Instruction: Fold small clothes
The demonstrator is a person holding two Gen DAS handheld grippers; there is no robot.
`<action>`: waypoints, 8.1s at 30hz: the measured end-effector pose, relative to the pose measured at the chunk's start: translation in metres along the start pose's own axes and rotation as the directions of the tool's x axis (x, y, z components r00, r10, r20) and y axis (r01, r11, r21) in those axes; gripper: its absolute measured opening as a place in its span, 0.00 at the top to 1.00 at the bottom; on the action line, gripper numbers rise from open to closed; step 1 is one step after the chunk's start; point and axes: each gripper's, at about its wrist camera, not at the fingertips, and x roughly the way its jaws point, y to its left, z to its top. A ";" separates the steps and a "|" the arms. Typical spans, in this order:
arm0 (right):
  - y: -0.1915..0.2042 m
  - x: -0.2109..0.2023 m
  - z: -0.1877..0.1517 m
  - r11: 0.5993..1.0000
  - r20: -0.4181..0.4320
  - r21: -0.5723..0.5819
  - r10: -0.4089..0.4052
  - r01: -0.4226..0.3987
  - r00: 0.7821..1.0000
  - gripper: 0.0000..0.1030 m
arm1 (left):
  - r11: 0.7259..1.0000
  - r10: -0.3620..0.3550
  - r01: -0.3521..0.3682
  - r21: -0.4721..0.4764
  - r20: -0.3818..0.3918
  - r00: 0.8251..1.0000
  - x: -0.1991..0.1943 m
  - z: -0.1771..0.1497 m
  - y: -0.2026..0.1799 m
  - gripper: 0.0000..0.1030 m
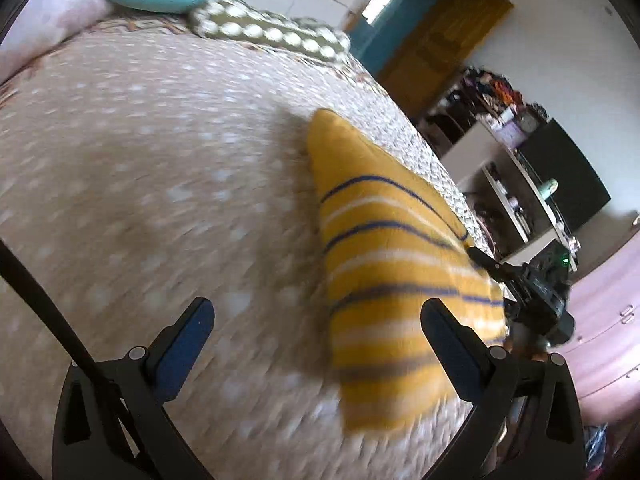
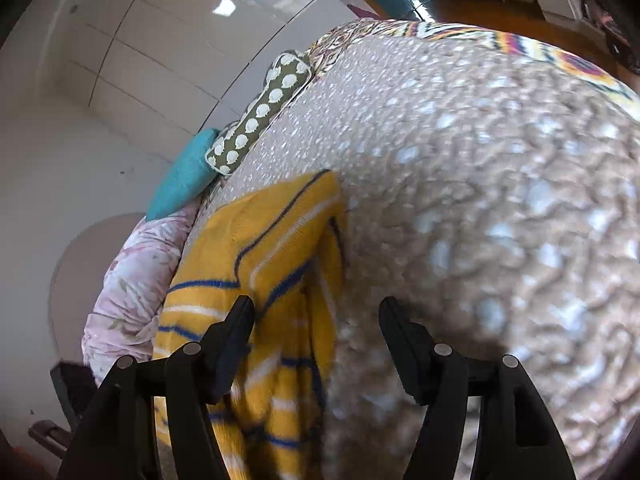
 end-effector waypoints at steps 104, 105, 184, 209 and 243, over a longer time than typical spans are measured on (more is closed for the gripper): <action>0.069 -0.135 -0.146 0.889 0.051 -0.307 -0.342 0.340 0.938 0.45 | 0.868 0.481 -0.496 0.025 0.207 0.852 -0.092 -0.155 -0.019 0.04; 0.071 -0.138 -0.149 0.872 0.069 -0.324 -0.365 0.367 0.928 0.44 | 0.855 0.493 -0.517 0.038 0.248 0.834 -0.102 -0.158 -0.032 0.04; 0.109 -0.120 -0.203 0.561 0.171 -0.507 -0.679 0.655 0.714 0.26 | 0.825 0.528 -0.551 0.129 0.176 0.831 -0.105 -0.232 -0.080 0.00; 0.109 -0.117 -0.205 0.524 0.197 -0.519 -0.696 0.675 0.691 0.20 | 0.844 0.502 -0.513 0.154 0.106 0.858 -0.086 -0.235 -0.074 0.00; 0.112 -0.115 -0.209 0.529 0.216 -0.513 -0.683 0.676 0.698 0.18 | 0.855 0.499 -0.504 0.123 0.073 0.864 -0.081 -0.238 -0.062 0.00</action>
